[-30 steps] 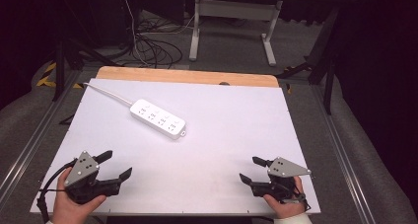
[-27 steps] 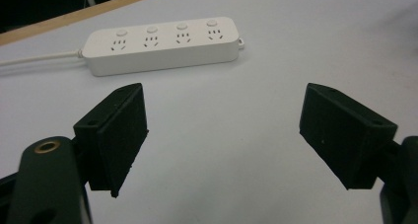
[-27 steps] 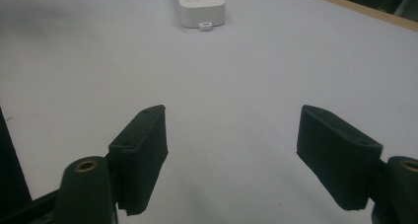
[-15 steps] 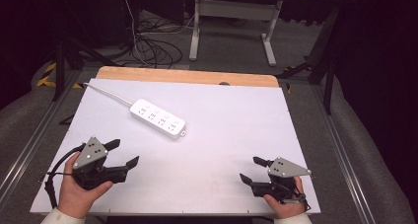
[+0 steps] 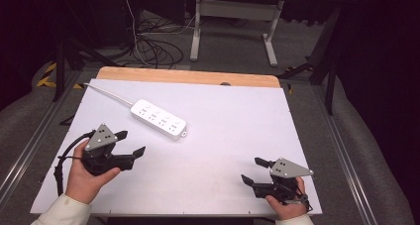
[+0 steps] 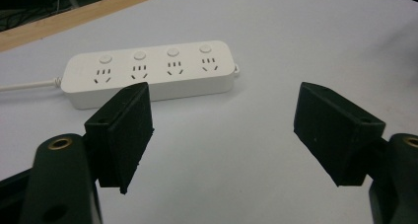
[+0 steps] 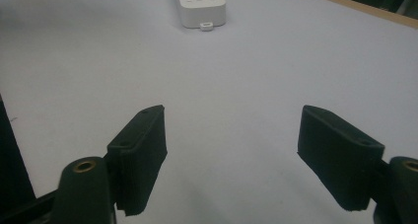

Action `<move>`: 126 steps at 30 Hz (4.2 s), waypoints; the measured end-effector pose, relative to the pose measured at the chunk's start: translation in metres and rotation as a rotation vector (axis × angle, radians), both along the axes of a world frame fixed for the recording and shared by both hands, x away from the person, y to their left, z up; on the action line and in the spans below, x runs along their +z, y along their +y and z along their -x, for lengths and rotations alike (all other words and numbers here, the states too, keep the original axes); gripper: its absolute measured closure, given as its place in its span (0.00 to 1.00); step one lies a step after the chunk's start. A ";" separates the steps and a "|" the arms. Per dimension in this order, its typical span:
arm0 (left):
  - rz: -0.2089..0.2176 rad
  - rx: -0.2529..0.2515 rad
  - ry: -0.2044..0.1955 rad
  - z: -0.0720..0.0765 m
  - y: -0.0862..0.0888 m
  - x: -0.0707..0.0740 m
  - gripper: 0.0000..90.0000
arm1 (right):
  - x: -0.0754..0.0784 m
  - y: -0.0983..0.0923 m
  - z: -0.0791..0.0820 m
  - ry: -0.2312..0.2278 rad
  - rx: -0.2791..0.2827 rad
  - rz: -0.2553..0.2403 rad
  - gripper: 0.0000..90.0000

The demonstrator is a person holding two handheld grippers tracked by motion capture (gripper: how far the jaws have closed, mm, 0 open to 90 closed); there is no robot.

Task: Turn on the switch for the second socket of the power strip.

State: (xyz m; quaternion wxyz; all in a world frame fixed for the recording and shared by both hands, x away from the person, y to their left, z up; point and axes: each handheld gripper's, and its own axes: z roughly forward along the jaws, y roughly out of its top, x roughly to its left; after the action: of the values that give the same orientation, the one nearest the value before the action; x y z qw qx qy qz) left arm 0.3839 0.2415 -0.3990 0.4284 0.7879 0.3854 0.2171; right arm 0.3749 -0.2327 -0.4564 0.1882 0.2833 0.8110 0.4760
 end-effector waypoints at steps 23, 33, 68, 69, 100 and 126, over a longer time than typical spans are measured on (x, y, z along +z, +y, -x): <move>0.035 0.021 0.026 -0.037 -0.012 0.007 0.56 | 0.000 -0.002 0.000 -0.002 -0.006 -0.013 0.30; 0.054 0.009 0.040 -0.062 -0.009 0.007 0.94 | -0.001 -0.001 0.001 0.000 -0.010 -0.019 0.28; 0.085 0.099 0.037 -0.151 -0.034 -0.020 1.00 | -0.003 -0.002 0.005 0.005 0.001 -0.018 0.28; 0.077 0.106 0.040 -0.153 -0.034 -0.022 1.00 | -0.003 -0.002 0.005 0.005 0.002 -0.019 0.28; -0.003 0.143 0.118 -0.180 -0.030 -0.062 0.99 | -0.004 -0.004 0.004 0.012 0.008 -0.023 0.28; -0.035 0.149 0.114 -0.181 -0.033 -0.067 1.00 | -0.004 -0.003 0.004 0.016 0.011 -0.025 0.29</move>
State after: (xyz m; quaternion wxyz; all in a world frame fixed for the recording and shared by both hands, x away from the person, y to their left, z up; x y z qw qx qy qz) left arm 0.5648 0.2084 -0.4656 0.3746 0.7757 0.4625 0.2099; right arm 0.3704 -0.2359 -0.4602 0.1756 0.2848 0.8081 0.4847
